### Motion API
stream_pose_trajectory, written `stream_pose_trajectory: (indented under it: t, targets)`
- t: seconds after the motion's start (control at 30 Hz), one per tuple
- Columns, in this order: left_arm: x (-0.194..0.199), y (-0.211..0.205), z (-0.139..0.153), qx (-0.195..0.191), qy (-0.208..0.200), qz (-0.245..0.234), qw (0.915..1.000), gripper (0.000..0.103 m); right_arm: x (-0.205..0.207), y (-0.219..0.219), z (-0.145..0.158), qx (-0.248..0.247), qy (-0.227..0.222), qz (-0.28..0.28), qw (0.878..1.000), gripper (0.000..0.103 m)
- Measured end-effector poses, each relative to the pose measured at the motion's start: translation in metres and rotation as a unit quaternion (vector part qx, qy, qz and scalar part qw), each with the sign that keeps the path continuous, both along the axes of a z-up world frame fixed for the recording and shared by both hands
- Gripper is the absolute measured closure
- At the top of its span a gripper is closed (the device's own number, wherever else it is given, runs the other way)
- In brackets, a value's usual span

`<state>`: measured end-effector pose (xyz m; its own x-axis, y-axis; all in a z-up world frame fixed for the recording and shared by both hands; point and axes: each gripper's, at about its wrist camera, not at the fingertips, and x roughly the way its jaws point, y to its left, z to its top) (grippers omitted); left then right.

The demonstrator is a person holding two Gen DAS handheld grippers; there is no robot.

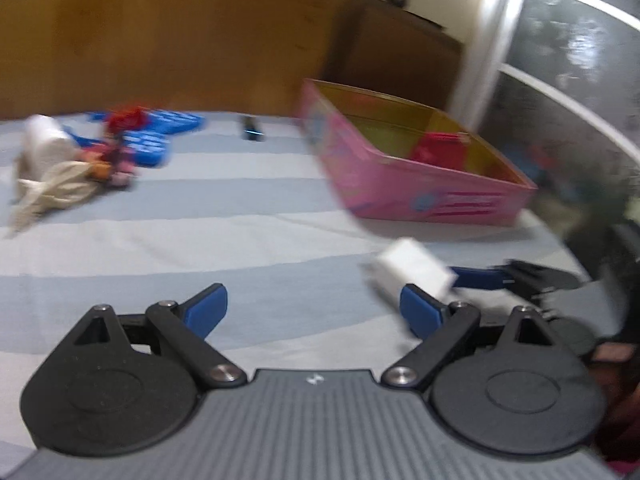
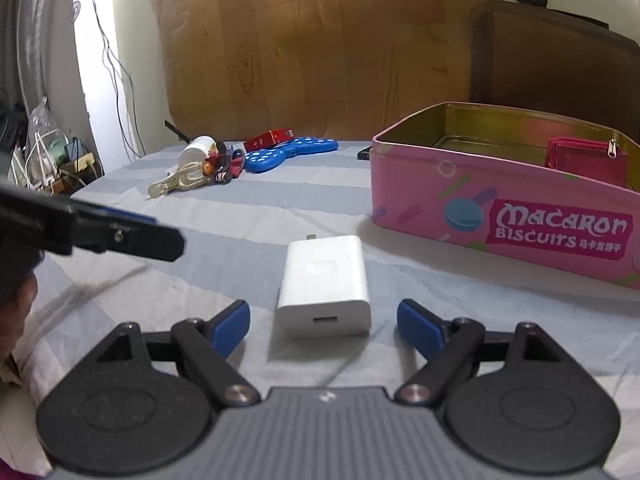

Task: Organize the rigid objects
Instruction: 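Drop the white charger into the tin by opening the right gripper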

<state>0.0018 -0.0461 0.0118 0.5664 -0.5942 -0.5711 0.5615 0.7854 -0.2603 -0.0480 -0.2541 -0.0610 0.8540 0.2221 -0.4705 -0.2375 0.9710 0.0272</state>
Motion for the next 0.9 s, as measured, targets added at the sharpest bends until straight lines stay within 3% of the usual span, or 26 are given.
stream_pose_trajectory:
  t: [0.2,0.27,0.3,0.33,0.4,0.5,0.7,0.77,0.9]
  targets:
    - [0.016,-0.038,-0.006,-0.042,0.071,-0.053,0.9952,0.027,0.001,0.006,-0.001,-0.018,-0.005,0.008,1.000,0.021]
    - [0.022,-0.052,-0.008,-0.040,0.074,-0.063,0.9945,0.032,0.005,0.006,-0.002,-0.019,-0.002,0.003,1.000,0.033]
    - [0.023,-0.057,-0.010,-0.036,0.079,-0.069,0.9939,0.043,0.006,0.005,-0.002,-0.019,-0.002,-0.003,1.000,0.052]
    - [0.028,-0.064,-0.016,-0.034,0.094,-0.076,0.9921,0.055,0.006,0.004,-0.002,-0.021,-0.008,-0.005,1.000,0.054]
    - [0.032,-0.069,-0.019,-0.051,0.124,-0.076,0.9881,0.057,0.004,0.004,-0.002,-0.028,-0.016,-0.018,0.999,0.054]
    - [0.027,-0.075,-0.001,-0.059,0.102,-0.090,0.9890,0.061,-0.002,0.000,0.003,-0.036,-0.052,-0.035,0.997,0.054]
    - [0.037,-0.108,0.058,-0.065,-0.005,-0.108,0.9921,0.061,0.004,-0.020,0.044,-0.031,-0.165,-0.081,0.982,0.054]
    - [0.052,-0.126,0.066,-0.058,-0.016,-0.103,0.9928,0.061,0.020,-0.030,0.053,-0.022,-0.174,-0.098,0.980,0.054]
    - [0.085,-0.148,0.058,-0.054,0.004,-0.089,0.9945,0.061,0.062,-0.053,0.055,0.011,-0.143,-0.124,0.982,0.054]
